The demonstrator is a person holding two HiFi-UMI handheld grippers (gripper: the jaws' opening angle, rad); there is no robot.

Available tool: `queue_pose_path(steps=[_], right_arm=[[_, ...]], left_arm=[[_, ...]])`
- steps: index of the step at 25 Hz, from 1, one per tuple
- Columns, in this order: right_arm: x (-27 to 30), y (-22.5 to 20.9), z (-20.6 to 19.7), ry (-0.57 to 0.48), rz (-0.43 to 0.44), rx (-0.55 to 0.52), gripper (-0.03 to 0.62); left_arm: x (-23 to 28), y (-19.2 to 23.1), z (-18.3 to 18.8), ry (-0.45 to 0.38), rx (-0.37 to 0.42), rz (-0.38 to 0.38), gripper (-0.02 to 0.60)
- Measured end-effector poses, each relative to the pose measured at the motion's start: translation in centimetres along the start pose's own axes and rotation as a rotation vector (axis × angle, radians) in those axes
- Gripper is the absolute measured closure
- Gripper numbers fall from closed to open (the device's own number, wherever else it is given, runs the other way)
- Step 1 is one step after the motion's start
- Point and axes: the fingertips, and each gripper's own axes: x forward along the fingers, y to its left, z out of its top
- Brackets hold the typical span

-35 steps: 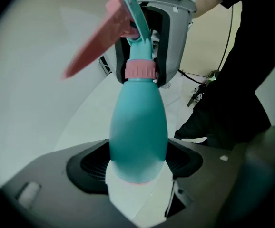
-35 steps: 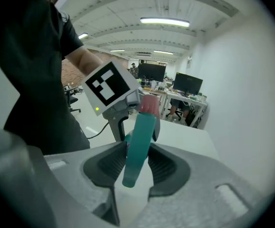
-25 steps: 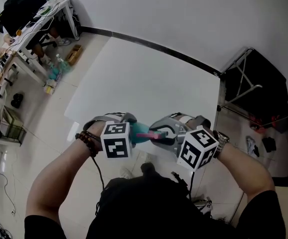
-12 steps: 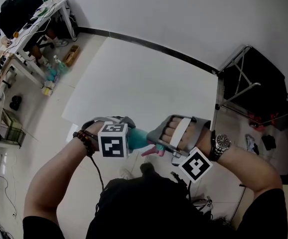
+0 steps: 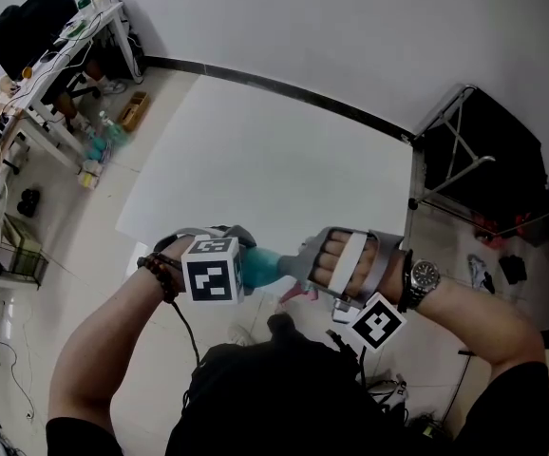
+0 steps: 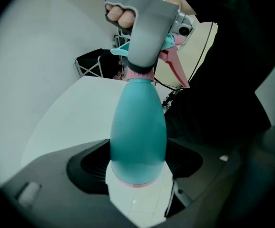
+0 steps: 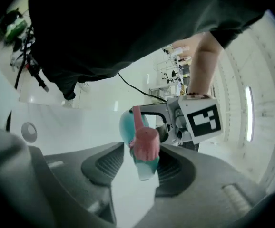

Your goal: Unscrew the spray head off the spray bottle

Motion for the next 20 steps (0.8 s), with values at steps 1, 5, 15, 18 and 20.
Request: queue_pose_path(steps=[1,5,15,18,20], right_arm=[[0.0,0.0,-0.3,0.003,0.013,0.057,0.37],[-0.5,0.4,-2.3,0.039,0.054,0.246,0.287],[-2.5,0.7,-3.3,-0.166,0.323,1.112,0.252],[-1.9,-1.3,-3.3,-0.261,0.331,1.334,0.247],[-0.9,-2.0,-3.3,-0.266,0.31,1.386,0.247]], left_arm=[[0.0,0.3,-0.1,-0.001,-0.003,0.016,0.203],[0.0,1.7,-0.8,0.014,-0.01,0.095,0.202],[0.0,3.8,-2.2,0.026,-0.004,0.24,0.202],[0.0,4.0,-1.7,0.019,0.003,0.258,0.202],[0.1,4.0,-1.2,0.015,0.004,0.261,0.202]])
